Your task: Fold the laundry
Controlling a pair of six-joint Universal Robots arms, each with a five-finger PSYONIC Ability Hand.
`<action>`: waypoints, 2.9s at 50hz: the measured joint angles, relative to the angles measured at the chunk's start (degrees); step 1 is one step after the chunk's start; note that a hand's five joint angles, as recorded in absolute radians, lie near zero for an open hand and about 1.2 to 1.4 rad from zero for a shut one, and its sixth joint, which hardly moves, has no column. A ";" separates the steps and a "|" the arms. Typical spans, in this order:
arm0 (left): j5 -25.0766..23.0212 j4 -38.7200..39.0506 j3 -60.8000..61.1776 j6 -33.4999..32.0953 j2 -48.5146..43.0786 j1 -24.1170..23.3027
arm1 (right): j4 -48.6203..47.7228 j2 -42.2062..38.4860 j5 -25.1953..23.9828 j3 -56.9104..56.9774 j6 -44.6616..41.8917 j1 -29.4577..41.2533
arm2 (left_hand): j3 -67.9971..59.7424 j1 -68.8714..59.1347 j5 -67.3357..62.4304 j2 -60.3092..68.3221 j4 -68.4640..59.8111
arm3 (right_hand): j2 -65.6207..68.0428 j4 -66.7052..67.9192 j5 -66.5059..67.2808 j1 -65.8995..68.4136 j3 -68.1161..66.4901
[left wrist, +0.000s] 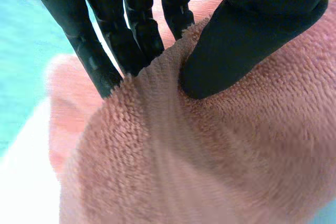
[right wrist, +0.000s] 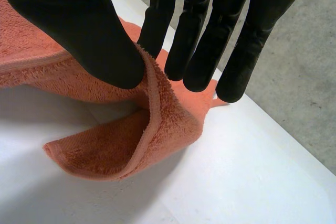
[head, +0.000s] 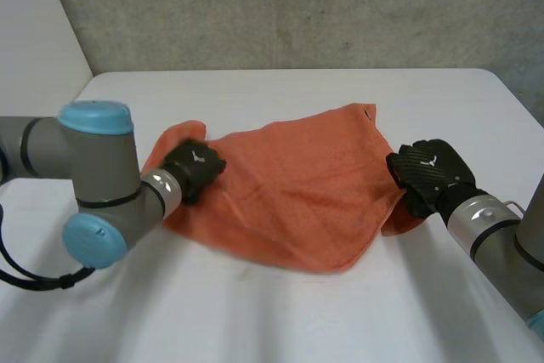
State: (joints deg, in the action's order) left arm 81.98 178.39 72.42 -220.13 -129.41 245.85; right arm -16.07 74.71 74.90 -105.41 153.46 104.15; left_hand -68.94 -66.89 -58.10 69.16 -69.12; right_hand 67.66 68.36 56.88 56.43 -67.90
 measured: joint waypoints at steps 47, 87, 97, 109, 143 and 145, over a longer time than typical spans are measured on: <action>16.02 2.33 41.09 27.81 44.99 10.87 | 12.17 4.24 -5.70 -2.32 15.80 -7.35 | -0.60 -0.60 -0.29 0.62 -0.58 | -14.17 -14.80 -12.00 -10.43 14.47; 16.28 5.65 34.22 27.66 36.35 12.24 | 3.38 0.80 -5.64 -12.93 23.63 -13.07 | -0.60 -0.60 -0.64 0.62 -0.59 | -30.56 -30.86 -29.41 -24.41 30.45; 16.27 5.65 33.72 27.67 36.39 12.55 | -0.31 -2.00 -4.16 -11.17 22.82 -13.04 | -0.60 -0.60 -0.64 0.62 -0.58 | -7.19 -8.54 -9.03 -4.88 8.10; 16.44 5.39 33.53 27.80 37.38 12.92 | -1.72 6.52 0.33 -6.99 21.07 -13.88 | -0.60 -0.60 -0.64 0.63 -0.58 | 0.09 -0.06 -1.38 0.16 0.05; 16.33 5.43 22.35 29.31 25.31 12.31 | 44.17 -6.27 4.88 33.79 -15.30 -6.30 | -0.62 -0.67 -0.64 0.64 -0.60 | 0.09 -0.02 -0.51 0.16 -0.01; 16.35 5.81 18.64 29.30 21.82 12.12 | 38.46 -10.50 7.85 38.45 -14.80 -4.20 | -0.62 -0.67 -0.64 0.64 -0.60 | 0.09 -0.02 -0.51 0.16 -0.02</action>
State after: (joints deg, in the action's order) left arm 98.33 184.20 91.06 -190.82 -107.58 257.97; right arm 22.40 64.21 82.75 -66.97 138.66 99.95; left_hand -69.56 -67.56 -58.73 69.80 -69.72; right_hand 67.75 68.34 56.37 56.60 -67.92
